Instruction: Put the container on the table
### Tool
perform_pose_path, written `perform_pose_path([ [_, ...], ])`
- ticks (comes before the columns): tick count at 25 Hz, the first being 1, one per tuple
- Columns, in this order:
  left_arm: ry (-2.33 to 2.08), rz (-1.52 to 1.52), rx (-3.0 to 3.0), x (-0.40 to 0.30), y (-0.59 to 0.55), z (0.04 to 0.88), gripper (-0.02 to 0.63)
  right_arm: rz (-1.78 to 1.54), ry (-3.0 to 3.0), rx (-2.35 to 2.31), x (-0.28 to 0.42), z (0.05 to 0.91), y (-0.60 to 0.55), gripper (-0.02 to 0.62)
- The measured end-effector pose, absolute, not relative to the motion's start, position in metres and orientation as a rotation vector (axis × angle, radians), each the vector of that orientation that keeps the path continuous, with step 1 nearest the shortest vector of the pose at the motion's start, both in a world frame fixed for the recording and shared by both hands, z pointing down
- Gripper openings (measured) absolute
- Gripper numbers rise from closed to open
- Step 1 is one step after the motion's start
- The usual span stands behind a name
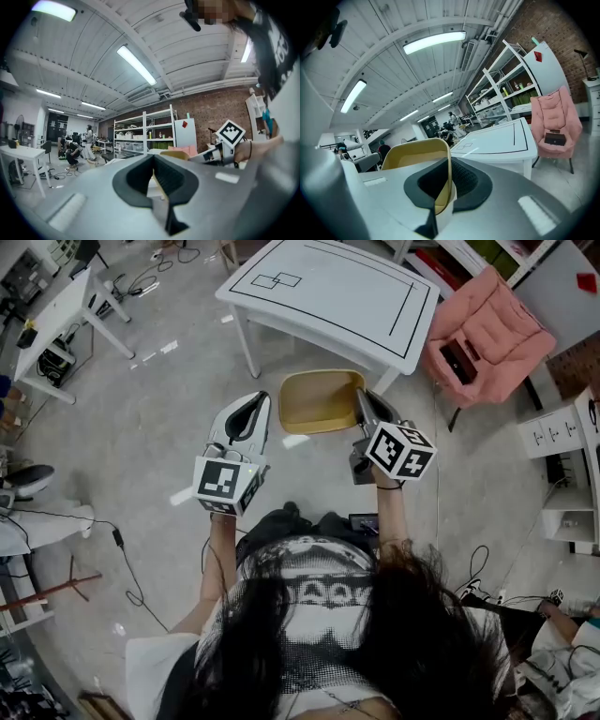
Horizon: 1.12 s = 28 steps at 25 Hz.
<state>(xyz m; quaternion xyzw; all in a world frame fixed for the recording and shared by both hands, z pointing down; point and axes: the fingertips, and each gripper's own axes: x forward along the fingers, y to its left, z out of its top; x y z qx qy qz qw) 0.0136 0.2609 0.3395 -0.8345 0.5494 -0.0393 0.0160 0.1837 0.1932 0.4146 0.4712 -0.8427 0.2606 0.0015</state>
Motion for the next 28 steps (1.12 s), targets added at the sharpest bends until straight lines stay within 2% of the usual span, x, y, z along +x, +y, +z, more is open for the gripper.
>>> perform_pose_path([
  [17,1.702,-0.101,-2.644,-0.032,0.251,0.353,0.000,0.828,-2.599,1.457,0.138,0.429,0.189,0.017],
  [28,1.793,-0.128,-2.613,-0.055,0.167,0.367,0.000,0.865,-2.602,1.376,0.112,0.448,0.086,0.017],
])
